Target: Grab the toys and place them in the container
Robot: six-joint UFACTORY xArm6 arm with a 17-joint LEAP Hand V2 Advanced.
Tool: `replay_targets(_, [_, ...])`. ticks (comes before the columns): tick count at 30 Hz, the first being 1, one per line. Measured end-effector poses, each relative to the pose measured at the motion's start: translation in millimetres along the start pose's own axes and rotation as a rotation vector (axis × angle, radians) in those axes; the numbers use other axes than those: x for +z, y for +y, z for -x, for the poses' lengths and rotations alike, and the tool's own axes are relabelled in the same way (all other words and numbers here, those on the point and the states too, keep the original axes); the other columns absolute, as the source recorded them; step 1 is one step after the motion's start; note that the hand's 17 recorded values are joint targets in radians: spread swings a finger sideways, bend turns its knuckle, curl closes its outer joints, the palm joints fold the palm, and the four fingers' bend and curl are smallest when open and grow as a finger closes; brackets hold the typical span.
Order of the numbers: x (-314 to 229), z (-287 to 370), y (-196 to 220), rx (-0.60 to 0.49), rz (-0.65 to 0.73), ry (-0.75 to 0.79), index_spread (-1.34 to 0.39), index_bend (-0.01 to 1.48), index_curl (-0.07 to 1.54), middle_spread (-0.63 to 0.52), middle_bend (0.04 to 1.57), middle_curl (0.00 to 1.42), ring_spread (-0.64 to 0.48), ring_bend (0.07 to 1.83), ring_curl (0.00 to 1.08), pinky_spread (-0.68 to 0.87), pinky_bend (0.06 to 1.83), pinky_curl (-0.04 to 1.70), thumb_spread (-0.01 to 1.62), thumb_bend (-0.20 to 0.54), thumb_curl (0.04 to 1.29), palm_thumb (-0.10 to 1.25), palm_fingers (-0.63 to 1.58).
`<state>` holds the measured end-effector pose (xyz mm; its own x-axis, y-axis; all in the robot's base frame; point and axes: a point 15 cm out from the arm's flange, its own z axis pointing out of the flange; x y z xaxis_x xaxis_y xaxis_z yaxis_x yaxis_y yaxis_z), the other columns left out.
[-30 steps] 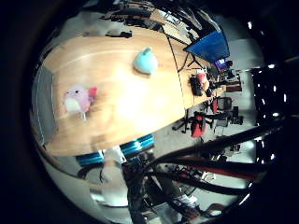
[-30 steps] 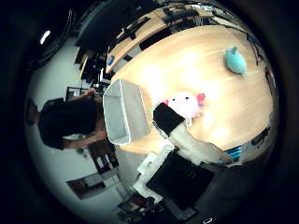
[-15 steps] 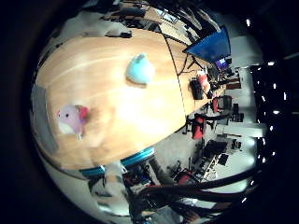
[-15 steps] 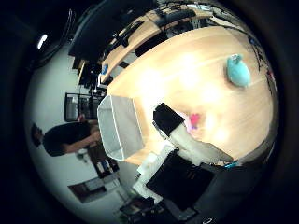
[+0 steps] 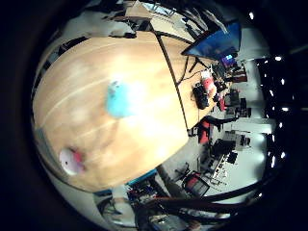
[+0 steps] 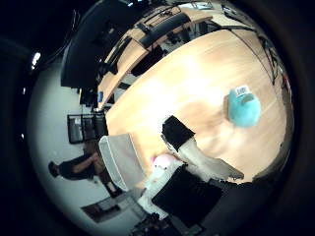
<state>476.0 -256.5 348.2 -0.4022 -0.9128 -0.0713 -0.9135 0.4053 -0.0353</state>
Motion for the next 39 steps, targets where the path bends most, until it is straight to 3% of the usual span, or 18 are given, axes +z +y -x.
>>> replay_targets(16, [94,-70,-25,0.056,0.059,-0.003,-0.43,0.17,0.34,-0.07,0.23,0.39,-0.01,0.63,0.18,0.43,0.88,0.01,1.02,-0.026,0.28,0.36,0.28])
replay_targets(30, [156,-71,-4,0.047,0.175,-0.026,-0.41,0.16,0.31,-0.05,0.22,0.38,-0.01,0.65,0.20,0.40,0.91,0.04,1.03,-0.025,0.28,0.36,0.26])
replay_targets(36, [166,-69,4,0.040,0.199,-0.023,-0.41,0.13,0.28,-0.09,0.26,0.40,-0.08,0.76,0.23,0.26,0.99,0.04,1.04,-0.003,0.29,0.42,0.36])
replay_targets(39, [169,-67,6,0.038,0.206,-0.024,-0.40,0.10,0.25,-0.15,0.30,0.41,-0.18,0.88,0.27,0.04,1.16,0.07,1.08,0.042,0.31,0.56,0.54])
